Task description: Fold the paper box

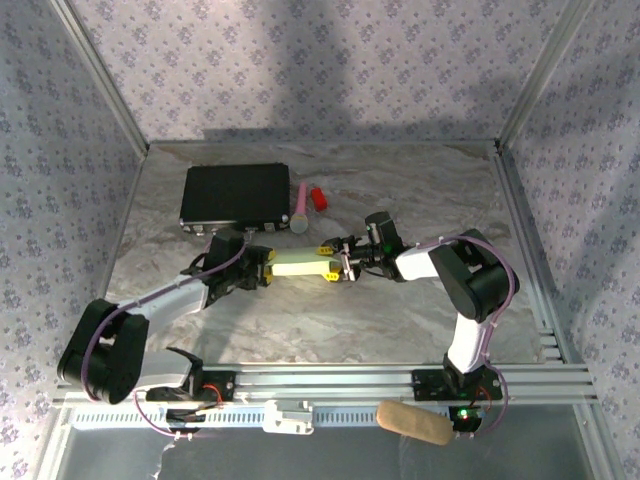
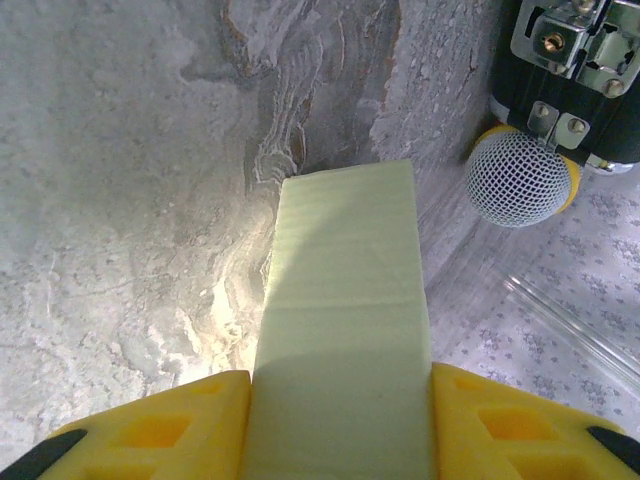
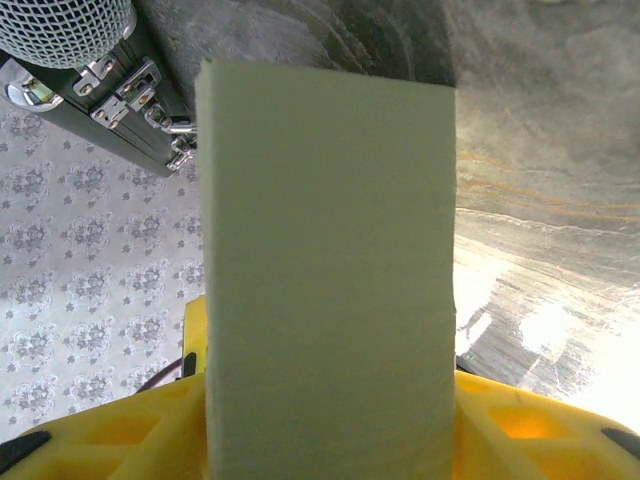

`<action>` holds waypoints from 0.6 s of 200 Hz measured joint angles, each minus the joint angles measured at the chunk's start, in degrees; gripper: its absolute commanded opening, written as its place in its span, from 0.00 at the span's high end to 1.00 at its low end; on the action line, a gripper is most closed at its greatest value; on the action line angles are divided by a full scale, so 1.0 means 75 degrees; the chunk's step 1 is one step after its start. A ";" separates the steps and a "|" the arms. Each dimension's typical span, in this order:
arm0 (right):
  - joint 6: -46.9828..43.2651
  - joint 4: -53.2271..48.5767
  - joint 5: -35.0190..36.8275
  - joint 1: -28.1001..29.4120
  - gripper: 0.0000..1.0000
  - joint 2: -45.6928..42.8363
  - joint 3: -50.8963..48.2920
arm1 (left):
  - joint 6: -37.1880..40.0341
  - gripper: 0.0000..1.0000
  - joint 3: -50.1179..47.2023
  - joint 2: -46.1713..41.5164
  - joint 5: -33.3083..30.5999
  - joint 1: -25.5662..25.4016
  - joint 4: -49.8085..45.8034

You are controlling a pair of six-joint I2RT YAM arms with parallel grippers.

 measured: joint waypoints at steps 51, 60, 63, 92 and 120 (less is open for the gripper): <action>-0.0428 -0.0801 0.0221 -0.0085 0.29 -0.0297 -0.0003 | -0.0152 0.58 0.0493 -0.0125 -0.0003 -0.0038 -0.1212; -0.0752 -0.1236 0.0338 -0.0181 0.27 -0.0589 -0.0003 | -0.0181 0.58 0.0595 -0.0207 -0.0003 -0.0038 -0.1530; -0.0906 -0.1445 0.0431 -0.0236 0.27 -0.0755 0.0000 | -0.0195 0.59 0.0638 -0.0245 -0.0009 -0.0038 -0.1670; -0.2661 -0.3398 0.1151 -0.0764 0.28 -0.2541 0.0280 | -0.0274 0.61 0.1008 -0.0493 -0.0070 -0.0026 -0.2873; -0.4992 -0.4867 0.2518 -0.0956 0.39 -0.4351 0.0769 | -0.0312 0.61 0.1221 -0.0743 -0.0154 0.0146 -0.3762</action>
